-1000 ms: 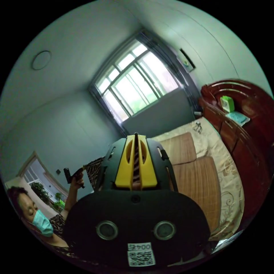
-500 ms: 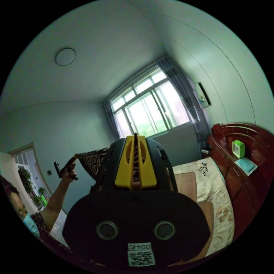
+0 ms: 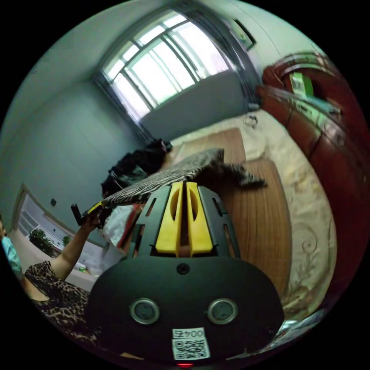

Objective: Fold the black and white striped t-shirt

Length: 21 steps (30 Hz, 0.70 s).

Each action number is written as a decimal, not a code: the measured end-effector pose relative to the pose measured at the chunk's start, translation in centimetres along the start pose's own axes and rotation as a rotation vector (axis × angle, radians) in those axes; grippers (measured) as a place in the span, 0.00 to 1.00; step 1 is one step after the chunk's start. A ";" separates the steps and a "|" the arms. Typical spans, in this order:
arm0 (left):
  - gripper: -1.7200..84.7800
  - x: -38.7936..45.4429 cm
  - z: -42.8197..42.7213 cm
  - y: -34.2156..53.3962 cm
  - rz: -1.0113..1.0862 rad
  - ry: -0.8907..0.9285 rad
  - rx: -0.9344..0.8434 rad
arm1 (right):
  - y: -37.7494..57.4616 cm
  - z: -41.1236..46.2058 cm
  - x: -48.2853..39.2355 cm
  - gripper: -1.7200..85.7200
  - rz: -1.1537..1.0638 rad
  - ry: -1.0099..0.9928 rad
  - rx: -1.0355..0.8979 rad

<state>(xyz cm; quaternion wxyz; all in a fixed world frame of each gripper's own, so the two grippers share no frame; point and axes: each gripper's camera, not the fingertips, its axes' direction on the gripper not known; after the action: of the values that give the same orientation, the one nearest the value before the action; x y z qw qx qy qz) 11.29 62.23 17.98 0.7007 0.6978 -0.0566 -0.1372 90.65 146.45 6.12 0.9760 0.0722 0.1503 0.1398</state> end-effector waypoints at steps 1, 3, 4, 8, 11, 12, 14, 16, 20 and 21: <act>0.04 0.8 2.0 1.9 -0.014 0.005 -0.042 | 2.5 2.8 1.1 0.04 0.040 0.020 -0.059; 0.04 3.7 8.3 8.6 -0.063 -0.011 -0.176 | 6.2 6.3 2.6 0.04 0.111 0.038 -0.123; 0.04 4.9 10.7 11.4 -0.096 -0.027 -0.239 | 8.5 8.2 3.6 0.04 0.167 0.036 -0.156; 0.04 8.2 14.8 17.3 -0.206 -0.050 -0.347 | 15.6 11.7 5.8 0.04 0.370 -0.005 -0.210; 0.04 12.6 16.7 19.7 -0.141 -0.086 -0.437 | 19.1 12.4 5.7 0.04 0.464 -0.032 -0.237; 0.04 14.5 17.1 20.3 -0.093 -0.108 -0.466 | 19.6 12.3 5.7 0.04 0.480 -0.040 -0.235; 0.04 16.9 17.1 21.0 -0.044 -0.121 -0.487 | 21.5 11.3 5.4 0.04 0.547 -0.090 -0.200; 0.04 19.2 16.2 21.8 -0.028 -0.108 -0.476 | 22.4 10.4 5.0 0.04 0.576 -0.123 -0.173; 0.04 22.2 14.5 23.1 -0.030 -0.088 -0.455 | 23.5 9.0 2.9 0.04 0.577 -0.130 -0.165; 0.04 23.3 14.0 23.7 -0.025 -0.087 -0.457 | 23.7 8.8 2.6 0.04 0.576 -0.133 -0.163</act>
<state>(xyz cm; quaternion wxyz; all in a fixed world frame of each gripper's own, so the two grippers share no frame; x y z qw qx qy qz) 32.43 42.14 39.19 0.8356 0.5152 -0.0457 -0.1851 89.84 168.84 18.05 0.9064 0.0425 0.0476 0.4175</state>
